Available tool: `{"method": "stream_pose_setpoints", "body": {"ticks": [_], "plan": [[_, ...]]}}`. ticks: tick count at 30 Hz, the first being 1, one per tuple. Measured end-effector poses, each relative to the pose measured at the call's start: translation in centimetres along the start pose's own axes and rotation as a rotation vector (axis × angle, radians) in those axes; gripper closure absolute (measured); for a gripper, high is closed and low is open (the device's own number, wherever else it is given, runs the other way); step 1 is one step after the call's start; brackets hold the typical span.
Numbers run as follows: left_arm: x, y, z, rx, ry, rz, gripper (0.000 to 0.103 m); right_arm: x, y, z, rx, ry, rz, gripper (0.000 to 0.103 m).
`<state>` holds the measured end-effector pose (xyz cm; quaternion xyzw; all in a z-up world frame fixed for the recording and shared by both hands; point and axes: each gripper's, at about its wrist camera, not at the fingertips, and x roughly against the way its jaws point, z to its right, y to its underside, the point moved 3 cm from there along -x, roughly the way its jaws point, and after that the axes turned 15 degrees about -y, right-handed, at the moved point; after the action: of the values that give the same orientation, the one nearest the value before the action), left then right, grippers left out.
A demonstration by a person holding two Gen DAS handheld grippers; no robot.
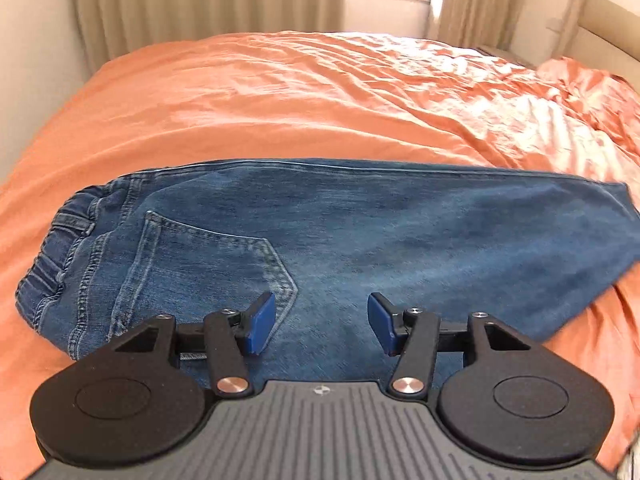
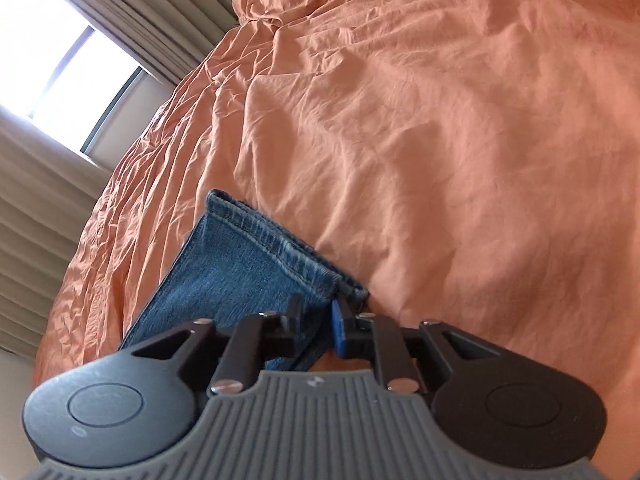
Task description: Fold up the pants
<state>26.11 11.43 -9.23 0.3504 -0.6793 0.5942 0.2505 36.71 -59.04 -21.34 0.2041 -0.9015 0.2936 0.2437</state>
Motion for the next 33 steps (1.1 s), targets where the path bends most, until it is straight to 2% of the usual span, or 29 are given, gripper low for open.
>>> {"method": "stream_pose_setpoints", "body": {"ticks": [6,10,14,18,22,25,26,27,28,30,33], "plan": [[2.4,2.4,1.9,-0.206,0.058,-0.006,0.041,1.3,4.6,-7.1,0.176,-0.095,-0.144,0.072],[2.9,5.1,3.5,-0.327,0.09,-0.046,0.041,0.7,10.2,-12.8,0.29,-0.184,-0.254,0.072],[2.1,7.5,5.2,-0.413,0.086,-0.058,0.041,-0.3,16.9,-18.2,0.439,-0.253,-0.355,0.072],[0.3,8.6,6.6,-0.437,0.086,-0.066,0.04,-1.3,23.9,-21.9,0.571,-0.296,-0.437,0.072],[-1.5,8.4,7.3,-0.394,0.064,-0.055,0.039,-2.1,29.5,-24.0,0.654,-0.314,-0.503,0.072],[-1.7,7.8,7.7,-0.364,0.04,0.003,0.039,-2.4,32.6,-25.0,0.74,-0.335,-0.544,0.072],[-1.5,7.4,7.6,-0.353,0.031,0.026,0.043,-2.9,33.2,-25.4,0.772,-0.341,-0.559,0.072],[-1.3,7.1,7.4,-0.343,0.024,0.04,0.053,-3.0,34.0,-25.8,0.808,-0.347,-0.57,0.072],[-1.1,6.7,7.2,-0.337,0.024,0.048,0.059,-3.0,34.8,-26.1,0.857,-0.357,-0.577,0.072],[-0.7,5.7,6.6,-0.328,0.048,0.052,0.081,-3.1,36.4,-27.1,0.951,-0.372,-0.585,0.072],[-0.2,4.2,5.9,-0.318,0.078,0.061,0.1,-3.4,38.7,-28.9,1.081,-0.413,-0.597,0.071]]}}
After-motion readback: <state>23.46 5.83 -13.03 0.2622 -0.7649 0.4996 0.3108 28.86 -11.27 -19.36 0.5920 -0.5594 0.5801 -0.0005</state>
